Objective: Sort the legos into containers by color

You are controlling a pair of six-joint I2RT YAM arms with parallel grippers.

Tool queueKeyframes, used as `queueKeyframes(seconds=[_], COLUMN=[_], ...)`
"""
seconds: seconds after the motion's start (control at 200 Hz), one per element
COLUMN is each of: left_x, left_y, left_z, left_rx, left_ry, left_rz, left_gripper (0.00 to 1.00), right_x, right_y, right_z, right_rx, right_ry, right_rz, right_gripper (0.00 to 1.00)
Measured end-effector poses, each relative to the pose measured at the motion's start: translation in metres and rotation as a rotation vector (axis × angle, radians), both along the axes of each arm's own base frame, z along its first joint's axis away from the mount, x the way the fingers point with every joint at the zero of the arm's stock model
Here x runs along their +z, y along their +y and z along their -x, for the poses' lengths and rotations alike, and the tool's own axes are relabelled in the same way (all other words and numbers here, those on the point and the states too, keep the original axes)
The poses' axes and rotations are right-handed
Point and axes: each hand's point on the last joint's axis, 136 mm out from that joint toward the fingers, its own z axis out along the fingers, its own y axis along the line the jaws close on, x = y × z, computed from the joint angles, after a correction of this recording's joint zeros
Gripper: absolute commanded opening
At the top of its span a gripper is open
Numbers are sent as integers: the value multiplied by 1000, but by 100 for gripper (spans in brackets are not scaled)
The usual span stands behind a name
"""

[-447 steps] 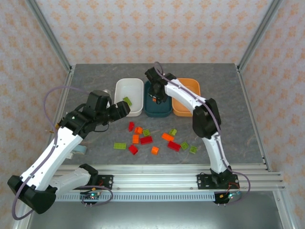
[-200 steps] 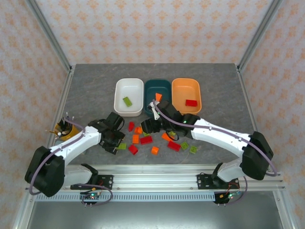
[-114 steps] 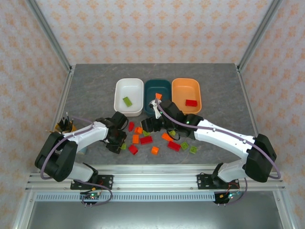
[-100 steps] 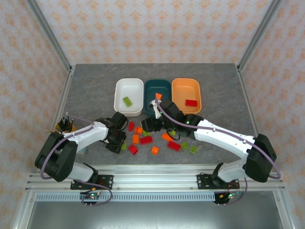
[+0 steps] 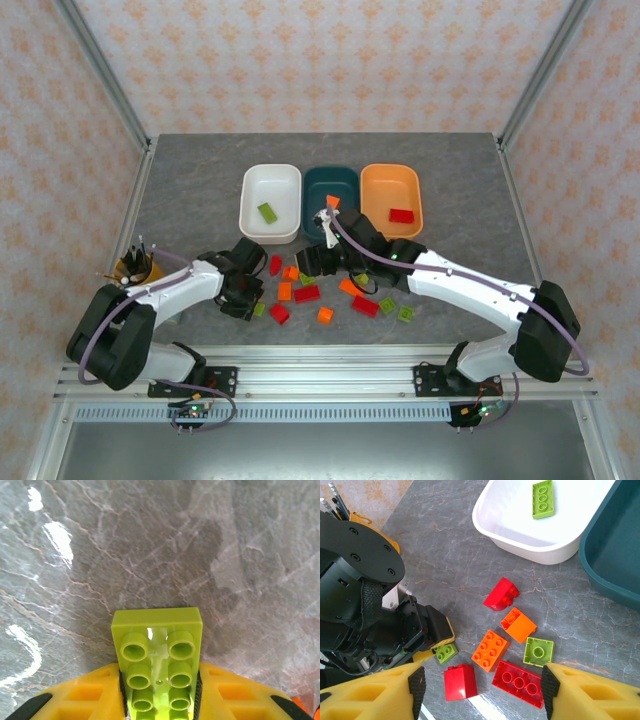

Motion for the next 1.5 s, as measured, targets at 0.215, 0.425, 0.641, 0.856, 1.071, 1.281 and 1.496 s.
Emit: queueKeyframes(seconds=[0.215,0.425,0.641,0.856,1.071,1.281,1.496], left_x=[16,111,152,109,56,48,58], left_y=[6,-8,-18,-8,10,10,9], left_z=[-23,-94,-167,-215,-216,-215,-220], left_rx=[-85,-243,-415,-539,-599,-635,-657], left_ry=[-95,-326,-363,-208,-30,8,-18], left_rz=[-64,-130,-228,-305,-336,-338,-339], left_gripper=[22,23,22,22,26,52,70], right_x=[0,13,41,61,65,47,1], right_y=[-1,-11,-33,-65,-95,-111,-134], right_z=[-2,-16,-53,-82,-95,-85,-57], right_rx=[-18,-98,-271,-470,-604,-652,-671], right_ry=[0,-38,-72,-80,-64,-8,131], right_rz=[1,-18,-110,-198,-230,-182,19], right_gripper=[64,64,69,73,73,73,72])
